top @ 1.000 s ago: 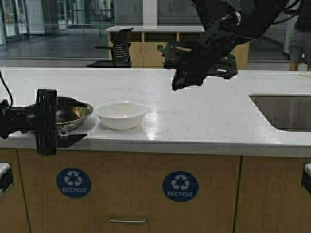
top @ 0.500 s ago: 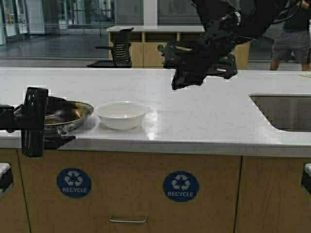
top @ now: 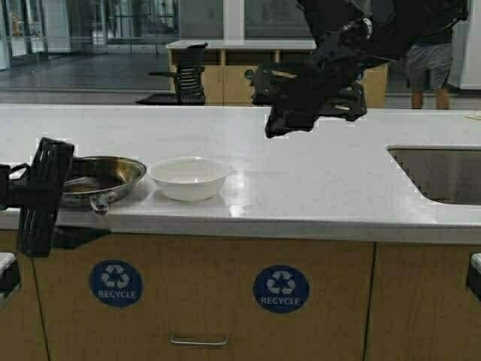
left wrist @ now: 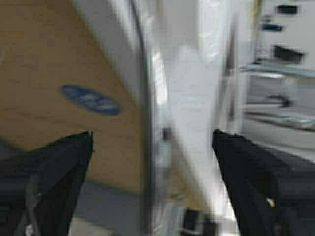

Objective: Add oil to the pan and cook the shrimp and serve it

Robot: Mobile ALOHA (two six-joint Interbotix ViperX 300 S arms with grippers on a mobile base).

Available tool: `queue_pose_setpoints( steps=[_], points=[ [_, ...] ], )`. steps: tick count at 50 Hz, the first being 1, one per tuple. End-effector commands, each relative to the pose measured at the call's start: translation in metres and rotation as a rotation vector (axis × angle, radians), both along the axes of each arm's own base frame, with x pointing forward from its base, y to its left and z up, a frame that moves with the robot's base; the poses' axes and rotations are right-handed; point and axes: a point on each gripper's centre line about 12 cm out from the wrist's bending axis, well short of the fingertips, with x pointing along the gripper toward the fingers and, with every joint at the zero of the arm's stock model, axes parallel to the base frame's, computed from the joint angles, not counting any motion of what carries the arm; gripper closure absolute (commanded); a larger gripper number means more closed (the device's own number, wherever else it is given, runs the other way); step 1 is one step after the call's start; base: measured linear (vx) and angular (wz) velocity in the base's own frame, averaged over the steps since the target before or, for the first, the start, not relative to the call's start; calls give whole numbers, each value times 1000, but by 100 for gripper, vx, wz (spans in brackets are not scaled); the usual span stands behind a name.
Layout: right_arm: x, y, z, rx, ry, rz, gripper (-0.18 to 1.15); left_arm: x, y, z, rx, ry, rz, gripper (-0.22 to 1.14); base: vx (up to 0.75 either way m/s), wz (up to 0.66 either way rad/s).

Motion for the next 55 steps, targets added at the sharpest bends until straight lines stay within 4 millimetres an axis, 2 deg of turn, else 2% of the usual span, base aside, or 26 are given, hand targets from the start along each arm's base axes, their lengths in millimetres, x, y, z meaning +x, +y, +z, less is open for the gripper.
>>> queue_pose_setpoints(
  steps=[1, 6, 12, 27, 34, 44, 49, 55],
  points=[
    [4, 4, 10, 24, -32, 1, 91, -6, 6, 6, 117, -14, -18, -11, 0, 0],
    [3, 3, 9, 22, -29, 1, 91, -11, 14, 13, 197, -40, 2, -11, 0, 0],
    [4, 3, 9, 23, -30, -1, 91, -17, 24, 32, 269, -95, 57, -11, 0, 0],
    [6, 5, 12, 30, -40, 0, 91, -14, 26, 70, 285, -200, 84, -11, 0, 0],
    [5, 5, 11, 27, -37, 0, 91, -19, 25, 85, 294, -244, 89, -10, 0, 0],
    [5, 5, 12, 27, -41, 2, 91, -24, 27, 118, 365, -340, 93, -6, 0, 0],
    [6, 5, 15, 29, -47, 4, 91, -22, 29, 137, 455, -373, 70, 3, 0, 0],
    [4, 4, 21, 30, -52, 11, 91, -20, 25, 168, 575, -425, 21, 34, 0, 0]
  ],
)
